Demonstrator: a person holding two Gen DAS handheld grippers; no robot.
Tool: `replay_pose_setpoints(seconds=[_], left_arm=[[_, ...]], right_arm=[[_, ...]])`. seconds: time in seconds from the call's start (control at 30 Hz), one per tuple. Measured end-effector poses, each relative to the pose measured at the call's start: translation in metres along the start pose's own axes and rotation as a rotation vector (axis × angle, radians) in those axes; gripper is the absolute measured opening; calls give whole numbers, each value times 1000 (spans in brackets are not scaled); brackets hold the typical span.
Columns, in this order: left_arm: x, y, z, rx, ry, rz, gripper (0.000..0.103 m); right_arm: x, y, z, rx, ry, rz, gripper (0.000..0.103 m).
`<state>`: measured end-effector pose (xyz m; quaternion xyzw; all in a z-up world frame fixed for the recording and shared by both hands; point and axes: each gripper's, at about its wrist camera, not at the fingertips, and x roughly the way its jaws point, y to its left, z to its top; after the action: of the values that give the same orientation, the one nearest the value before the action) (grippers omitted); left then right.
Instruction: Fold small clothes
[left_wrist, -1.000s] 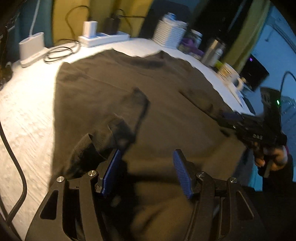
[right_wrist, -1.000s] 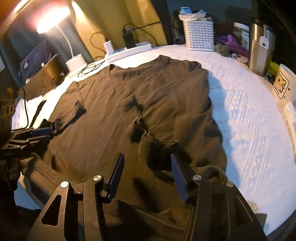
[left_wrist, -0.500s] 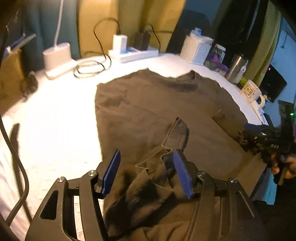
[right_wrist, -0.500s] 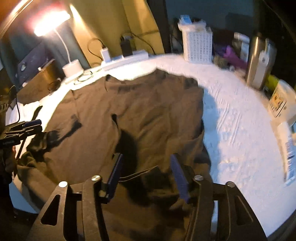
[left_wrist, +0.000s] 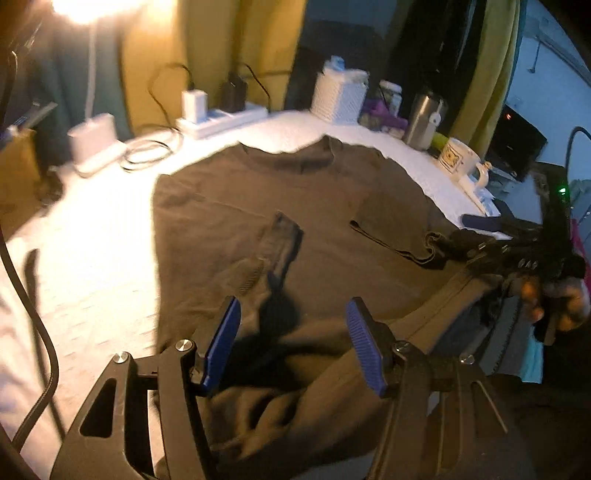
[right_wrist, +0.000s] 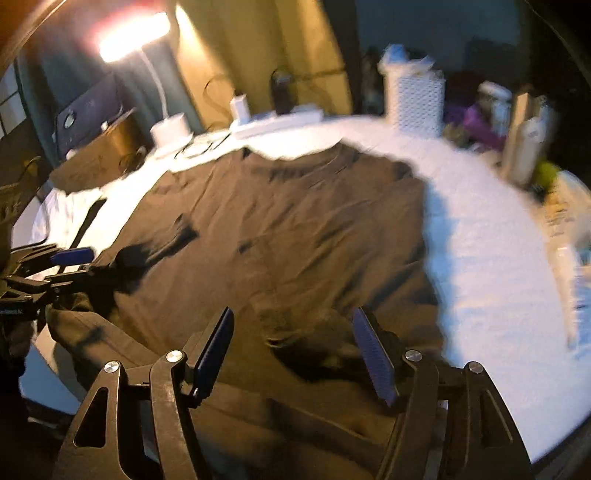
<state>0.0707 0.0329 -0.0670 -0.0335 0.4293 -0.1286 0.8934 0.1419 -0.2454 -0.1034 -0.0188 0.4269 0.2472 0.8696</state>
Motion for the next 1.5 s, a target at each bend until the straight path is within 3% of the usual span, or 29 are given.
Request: replay_pose_setpoints(seconds=[0.1, 0.33, 0.53, 0.57, 0.6, 0.67, 0.7, 0.77, 1.23, 1.37, 1.5], left_arm=[[-17, 10, -13, -31, -36, 45, 73], [-17, 17, -50, -70, -10, 64, 75], [-13, 7, -68, -55, -30, 85, 74], [-12, 6, -70, -56, -31, 86, 73], [-12, 4, -72, -51, -35, 85, 67], [-11, 1, -74, -38, -29, 92, 26], [-12, -1, -74, -39, -31, 81, 20], [-23, -8, -74, -16, -63, 90, 10], [-106, -19, -28, 10, -357, 137, 7], [-86, -13, -28, 18, -331, 159, 7], [-66, -11, -39, 11, -271, 159, 7]], right_arm=[[-30, -17, -7, 21, -51, -82, 69], [-52, -67, -45, 118, -26, -219, 69], [-47, -78, -77, 163, 8, -186, 69], [-47, -76, -80, 163, -1, -176, 68], [-47, -73, -84, 158, -13, -168, 48], [-46, -66, -87, 138, -16, -121, 20], [-48, -61, -88, 122, -25, -120, 14], [-52, -49, -88, 84, -34, -143, 11], [-147, -17, -39, -18, -316, -193, 10], [-145, -19, -31, -35, -343, -212, 10], [-120, -31, -43, 5, -293, -199, 10]])
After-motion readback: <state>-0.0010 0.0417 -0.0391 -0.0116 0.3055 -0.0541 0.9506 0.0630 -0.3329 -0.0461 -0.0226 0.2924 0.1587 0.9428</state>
